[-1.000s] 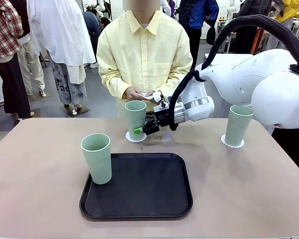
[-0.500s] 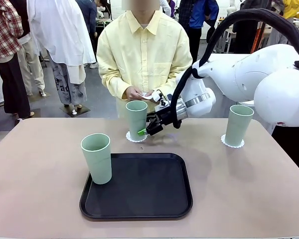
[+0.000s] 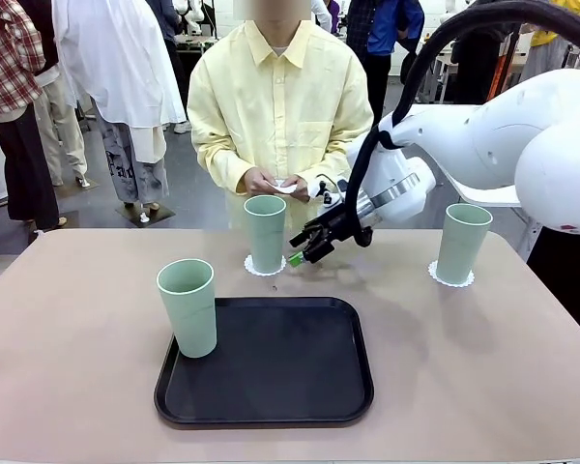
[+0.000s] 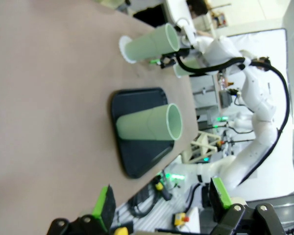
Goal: Place coasters on the table and set cups on them.
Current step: Take one Reusable plastic cup from the Flat Tray and place it on a coaster set by the human.
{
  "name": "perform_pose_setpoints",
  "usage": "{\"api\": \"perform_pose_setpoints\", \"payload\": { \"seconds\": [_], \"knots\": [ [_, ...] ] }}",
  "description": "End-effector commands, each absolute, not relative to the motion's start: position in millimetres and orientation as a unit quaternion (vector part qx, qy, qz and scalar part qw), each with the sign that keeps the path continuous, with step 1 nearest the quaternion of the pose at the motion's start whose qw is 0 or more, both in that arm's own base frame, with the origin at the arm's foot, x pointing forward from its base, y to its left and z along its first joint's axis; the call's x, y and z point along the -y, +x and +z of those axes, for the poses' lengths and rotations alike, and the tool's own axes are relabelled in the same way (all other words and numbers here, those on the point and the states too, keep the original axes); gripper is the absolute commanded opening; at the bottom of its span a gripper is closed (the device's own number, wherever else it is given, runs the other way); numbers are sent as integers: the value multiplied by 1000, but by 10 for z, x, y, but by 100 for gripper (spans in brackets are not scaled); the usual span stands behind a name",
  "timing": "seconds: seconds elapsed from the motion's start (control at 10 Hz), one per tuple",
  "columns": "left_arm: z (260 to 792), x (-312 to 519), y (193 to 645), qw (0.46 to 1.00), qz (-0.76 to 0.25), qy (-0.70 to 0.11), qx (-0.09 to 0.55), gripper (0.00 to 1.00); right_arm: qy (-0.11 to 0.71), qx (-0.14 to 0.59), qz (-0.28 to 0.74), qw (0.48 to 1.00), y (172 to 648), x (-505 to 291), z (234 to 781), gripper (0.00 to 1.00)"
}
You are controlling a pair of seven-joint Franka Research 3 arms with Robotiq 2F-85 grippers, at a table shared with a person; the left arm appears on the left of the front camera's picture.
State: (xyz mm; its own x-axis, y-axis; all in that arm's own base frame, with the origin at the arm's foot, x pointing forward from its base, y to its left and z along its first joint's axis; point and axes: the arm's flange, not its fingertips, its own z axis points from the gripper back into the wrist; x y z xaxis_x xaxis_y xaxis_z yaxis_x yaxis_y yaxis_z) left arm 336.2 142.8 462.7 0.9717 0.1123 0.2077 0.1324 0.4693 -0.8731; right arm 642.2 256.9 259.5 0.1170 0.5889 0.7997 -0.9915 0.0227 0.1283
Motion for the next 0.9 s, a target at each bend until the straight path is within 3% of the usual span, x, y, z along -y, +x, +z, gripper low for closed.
{"api": "perform_pose_setpoints", "payload": {
  "seconds": [0.0,0.3,0.5,0.8],
  "knots": [
    [4631,-1442,3357,845,-13,-519,126,100,310,252,591,700,6093,-2443,2956,100],
    [4631,-1442,3357,845,-13,-519,126,100,189,216,583,760,5443,-2352,3866,100],
    [4631,-1442,3357,845,-13,-519,126,100,104,169,567,799,5107,-2262,4257,100],
    [4631,-1442,3357,845,-13,-519,126,100,19,156,538,828,4619,-2217,4791,100]
  ]
}}
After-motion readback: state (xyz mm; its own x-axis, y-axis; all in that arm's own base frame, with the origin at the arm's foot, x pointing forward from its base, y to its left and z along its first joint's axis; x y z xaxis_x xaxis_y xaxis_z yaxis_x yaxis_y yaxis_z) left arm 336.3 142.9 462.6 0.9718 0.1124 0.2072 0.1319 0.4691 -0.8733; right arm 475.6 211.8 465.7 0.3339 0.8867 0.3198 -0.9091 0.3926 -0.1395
